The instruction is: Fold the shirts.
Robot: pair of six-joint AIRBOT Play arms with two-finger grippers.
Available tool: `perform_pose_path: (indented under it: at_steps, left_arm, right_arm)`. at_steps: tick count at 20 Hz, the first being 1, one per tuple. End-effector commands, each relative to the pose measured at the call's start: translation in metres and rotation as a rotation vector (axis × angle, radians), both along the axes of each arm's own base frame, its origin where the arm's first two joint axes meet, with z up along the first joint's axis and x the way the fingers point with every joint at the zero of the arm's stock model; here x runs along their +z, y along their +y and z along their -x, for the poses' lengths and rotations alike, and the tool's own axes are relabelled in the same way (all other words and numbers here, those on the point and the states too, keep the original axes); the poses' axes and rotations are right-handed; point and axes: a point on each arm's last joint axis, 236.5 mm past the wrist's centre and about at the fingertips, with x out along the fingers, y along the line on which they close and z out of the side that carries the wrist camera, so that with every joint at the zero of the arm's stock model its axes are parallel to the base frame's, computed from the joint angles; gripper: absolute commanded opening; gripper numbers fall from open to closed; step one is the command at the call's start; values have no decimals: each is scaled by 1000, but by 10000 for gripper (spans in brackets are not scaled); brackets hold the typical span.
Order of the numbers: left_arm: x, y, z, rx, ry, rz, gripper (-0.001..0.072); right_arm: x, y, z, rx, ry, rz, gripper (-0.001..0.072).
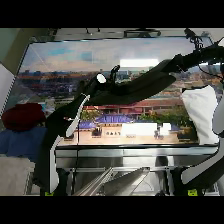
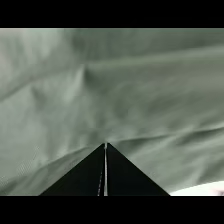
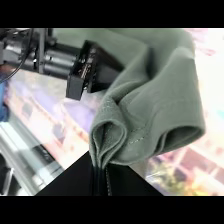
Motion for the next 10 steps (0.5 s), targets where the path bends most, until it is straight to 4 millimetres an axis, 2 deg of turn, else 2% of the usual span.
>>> perform_pose_path:
  at_steps: [1,3,5,7,9,10]
  left_arm:
    - [82,16,-8,-38,-52,95,22]
    - [155,69,-3,-75,-107,116,23]
    - [231,143,5,-20,-172,141,24]
    - [308,211,19,75,-292,195,26]
    - [379,271,41,165,-445,240,26]
    - [405,293,50,206,-511,251,26]
  right_arm:
    - [14,11,6,-2,25,-40,19]
    - [17,20,9,-9,50,-45,19]
    - [25,50,4,1,18,-71,19]
    - [35,105,-9,2,-47,-129,19]
    - [37,175,-25,-20,-134,-186,20]
    - [34,216,-34,-44,-180,-212,20]
